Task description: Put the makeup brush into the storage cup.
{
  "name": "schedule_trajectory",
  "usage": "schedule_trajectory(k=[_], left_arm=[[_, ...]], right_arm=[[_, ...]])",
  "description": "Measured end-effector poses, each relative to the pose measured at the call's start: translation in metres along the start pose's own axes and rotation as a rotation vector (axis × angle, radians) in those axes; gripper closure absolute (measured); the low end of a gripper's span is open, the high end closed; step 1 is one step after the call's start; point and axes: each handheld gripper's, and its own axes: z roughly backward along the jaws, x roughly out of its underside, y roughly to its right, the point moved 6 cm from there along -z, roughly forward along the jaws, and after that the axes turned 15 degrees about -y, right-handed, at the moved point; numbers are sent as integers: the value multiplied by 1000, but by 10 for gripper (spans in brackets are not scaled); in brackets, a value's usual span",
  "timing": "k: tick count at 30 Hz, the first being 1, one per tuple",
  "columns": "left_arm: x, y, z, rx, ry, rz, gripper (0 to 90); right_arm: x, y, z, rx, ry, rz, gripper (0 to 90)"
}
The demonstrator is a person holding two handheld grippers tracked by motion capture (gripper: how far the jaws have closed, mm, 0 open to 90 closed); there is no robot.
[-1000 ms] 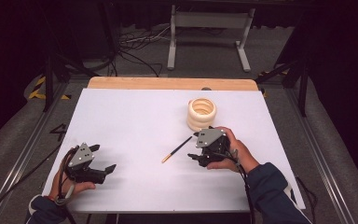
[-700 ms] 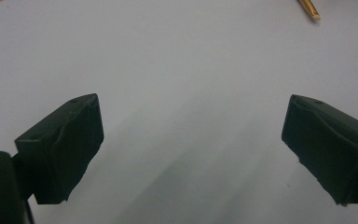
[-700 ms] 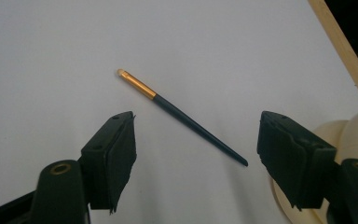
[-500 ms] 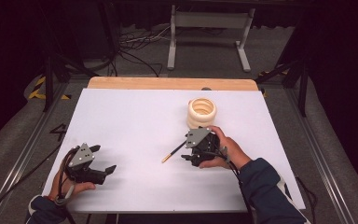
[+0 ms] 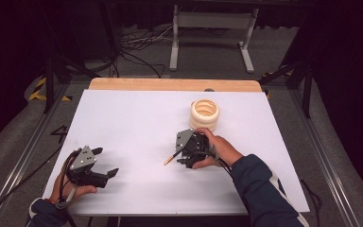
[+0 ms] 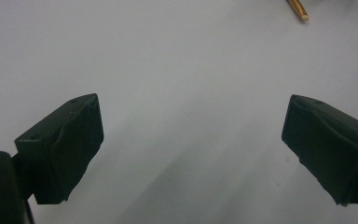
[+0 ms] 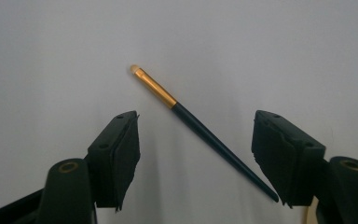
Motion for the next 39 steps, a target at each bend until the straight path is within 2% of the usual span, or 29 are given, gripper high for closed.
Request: schedule_trajectory(k=[8, 13, 18, 19, 26, 34, 39], left_arm=[[1, 1, -1, 9, -9, -3, 63], [2, 0, 0, 10, -11, -1, 63], [2, 1, -1, 15, -14, -3, 63], [2, 1, -1, 18, -19, -2, 63], [2, 2, -2, 27, -14, -10, 63], [2, 3, -2, 33, -17, -10, 63], [3, 3, -3, 35, -21, -9, 63]], right_arm=[[-11, 0, -13, -54, -52, 37, 372], [-18, -1, -20, -77, -88, 78, 434], [-21, -3, -26, -95, -129, 113, 453], [-24, -2, -27, -99, -152, 128, 465], [-31, 0, -30, -133, -180, 152, 479], [-39, 0, -36, -189, -237, 213, 589], [-40, 0, -38, -237, -252, 217, 663]])
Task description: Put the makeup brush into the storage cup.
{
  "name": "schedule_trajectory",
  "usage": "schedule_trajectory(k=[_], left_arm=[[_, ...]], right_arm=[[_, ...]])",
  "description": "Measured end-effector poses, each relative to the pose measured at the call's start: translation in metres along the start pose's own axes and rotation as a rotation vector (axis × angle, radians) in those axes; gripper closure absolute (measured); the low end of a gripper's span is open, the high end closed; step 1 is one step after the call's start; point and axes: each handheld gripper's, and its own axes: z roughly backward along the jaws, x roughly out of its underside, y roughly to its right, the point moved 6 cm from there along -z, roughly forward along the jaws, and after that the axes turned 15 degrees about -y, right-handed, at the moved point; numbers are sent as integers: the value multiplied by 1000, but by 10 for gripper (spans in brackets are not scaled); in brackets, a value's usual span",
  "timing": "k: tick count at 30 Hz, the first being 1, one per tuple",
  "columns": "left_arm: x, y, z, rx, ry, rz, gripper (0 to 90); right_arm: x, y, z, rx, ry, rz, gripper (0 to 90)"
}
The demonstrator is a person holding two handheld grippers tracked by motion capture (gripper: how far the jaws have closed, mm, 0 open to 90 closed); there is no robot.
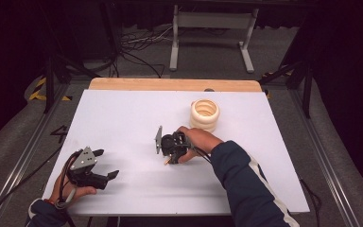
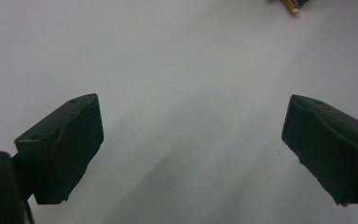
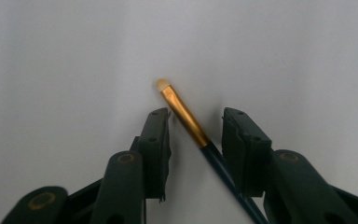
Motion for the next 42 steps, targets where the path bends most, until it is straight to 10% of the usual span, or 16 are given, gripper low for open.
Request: schedule_trajectory(k=[7, 16, 42], left_arm=[[0, 1, 0, 3, -4, -1, 63], [1, 0, 1, -2, -6, -2, 64], [0, 1, 1, 2, -2, 4, 64]], right_arm=[[-6, -6, 0, -35, -68, 40, 838], [-3, -8, 2, -22, -70, 33, 847], [22, -1, 42, 110, 84, -121, 848]])
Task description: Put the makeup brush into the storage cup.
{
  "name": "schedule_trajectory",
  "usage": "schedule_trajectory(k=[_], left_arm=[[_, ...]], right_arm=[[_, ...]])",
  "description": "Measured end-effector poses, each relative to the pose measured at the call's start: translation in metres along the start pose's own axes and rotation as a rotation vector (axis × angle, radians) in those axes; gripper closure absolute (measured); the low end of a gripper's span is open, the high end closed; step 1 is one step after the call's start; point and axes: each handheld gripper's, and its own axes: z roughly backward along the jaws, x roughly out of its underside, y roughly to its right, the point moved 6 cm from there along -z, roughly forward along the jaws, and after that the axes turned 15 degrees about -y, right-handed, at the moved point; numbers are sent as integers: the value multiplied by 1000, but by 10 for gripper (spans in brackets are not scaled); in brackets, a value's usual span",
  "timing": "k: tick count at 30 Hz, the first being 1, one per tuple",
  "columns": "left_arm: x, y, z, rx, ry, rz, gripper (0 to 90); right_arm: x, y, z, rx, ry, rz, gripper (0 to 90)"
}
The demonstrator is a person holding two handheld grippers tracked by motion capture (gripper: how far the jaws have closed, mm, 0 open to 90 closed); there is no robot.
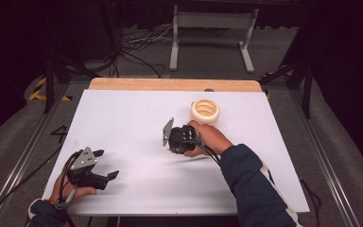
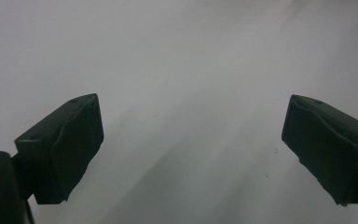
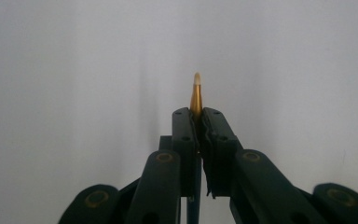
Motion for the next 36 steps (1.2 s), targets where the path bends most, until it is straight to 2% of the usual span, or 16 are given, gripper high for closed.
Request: schedule_trajectory(k=[9, 12, 22, 24, 29, 36], left_arm=[[0, -1, 0, -9, 1, 15, 62], [0, -1, 0, -7, 4, 17, 62], [0, -1, 0, 0, 2, 20, 62], [0, -1, 0, -1, 2, 18, 62], [0, -1, 0, 2, 1, 15, 62], [0, -1, 0, 5, 3, 21, 62]], right_arm=[[7, 3, 15, 30, 36, -30, 848], [10, 5, 20, 54, 56, -56, 848], [23, 13, 39, 104, 175, -129, 848], [26, 13, 43, 99, 194, -136, 848], [35, 16, 52, 119, 258, -190, 848], [45, 15, 58, 128, 327, -226, 848]])
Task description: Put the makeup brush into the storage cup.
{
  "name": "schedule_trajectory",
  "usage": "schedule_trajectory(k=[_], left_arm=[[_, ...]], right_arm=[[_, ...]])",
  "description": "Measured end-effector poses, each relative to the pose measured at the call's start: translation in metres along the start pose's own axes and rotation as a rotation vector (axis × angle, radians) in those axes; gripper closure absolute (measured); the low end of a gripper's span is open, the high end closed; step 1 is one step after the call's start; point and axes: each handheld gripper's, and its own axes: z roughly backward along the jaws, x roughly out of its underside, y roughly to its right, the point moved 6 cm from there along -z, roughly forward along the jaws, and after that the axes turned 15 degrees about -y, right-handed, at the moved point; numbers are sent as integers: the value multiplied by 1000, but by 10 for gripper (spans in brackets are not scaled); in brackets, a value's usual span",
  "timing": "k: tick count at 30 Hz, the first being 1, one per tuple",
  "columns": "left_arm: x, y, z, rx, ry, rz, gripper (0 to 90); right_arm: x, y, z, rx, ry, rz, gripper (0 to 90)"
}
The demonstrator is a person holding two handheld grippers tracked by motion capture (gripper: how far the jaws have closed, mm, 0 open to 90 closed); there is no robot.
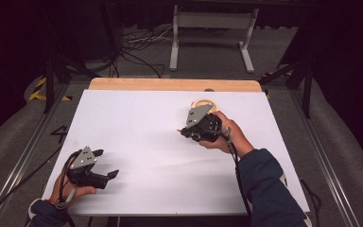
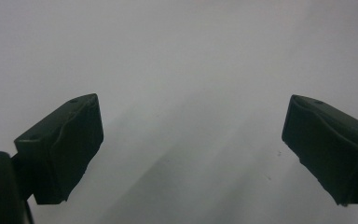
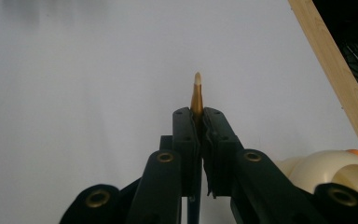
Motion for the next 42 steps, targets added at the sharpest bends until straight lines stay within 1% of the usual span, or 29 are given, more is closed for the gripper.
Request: schedule_trajectory(k=[2, 3, 5, 7, 10, 11, 13, 15, 21, 25, 29, 31, 33, 34, 39, 42], left_arm=[[0, 0, 0, -3, -1, -3, 62], [0, 0, 0, -5, -2, -5, 62], [0, 0, 0, -6, -1, -5, 62], [0, 0, 0, -4, -3, -2, 62], [0, 0, 0, -5, -4, -6, 62], [0, 0, 0, -4, -3, -5, 62], [0, 0, 0, -4, -3, -3, 62], [0, 0, 0, -1, -2, -1, 62], [0, 0, 0, -6, -1, -3, 62], [0, 0, 0, -8, -3, -1, 61], [0, -1, 0, -13, -3, -4, 60], [0, 0, 0, -10, 1, 5, 60], [0, -1, 0, -9, 0, 4, 59], [0, -1, 0, -13, 0, 3, 59], [0, -1, 1, -14, 1, 2, 59], [0, -1, 1, -14, 1, 2, 59]], right_arm=[[2, 1, 2, 9, 24, -19, 848], [3, 1, 3, 4, 35, -22, 848], [5, 1, 4, 13, 50, -39, 848], [8, 1, 6, 13, 63, -45, 848], [10, 2, 7, 12, 91, -67, 848], [10, 2, 8, 18, 100, -73, 848], [11, 2, 8, 16, 106, -80, 848], [13, 3, 10, 16, 134, -96, 848], [21, 6, 16, 24, 197, -159, 848], [27, 8, 20, 41, 240, -203, 848], [29, 9, 24, 48, 275, -223, 849], [30, 10, 26, 59, 287, -234, 848], [31, 10, 27, 60, 303, -245, 848], [32, 11, 28, 69, 307, -256, 849], [33, 14, 33, 83, 345, -283, 848], [34, 15, 34, 94, 356, -295, 849]])
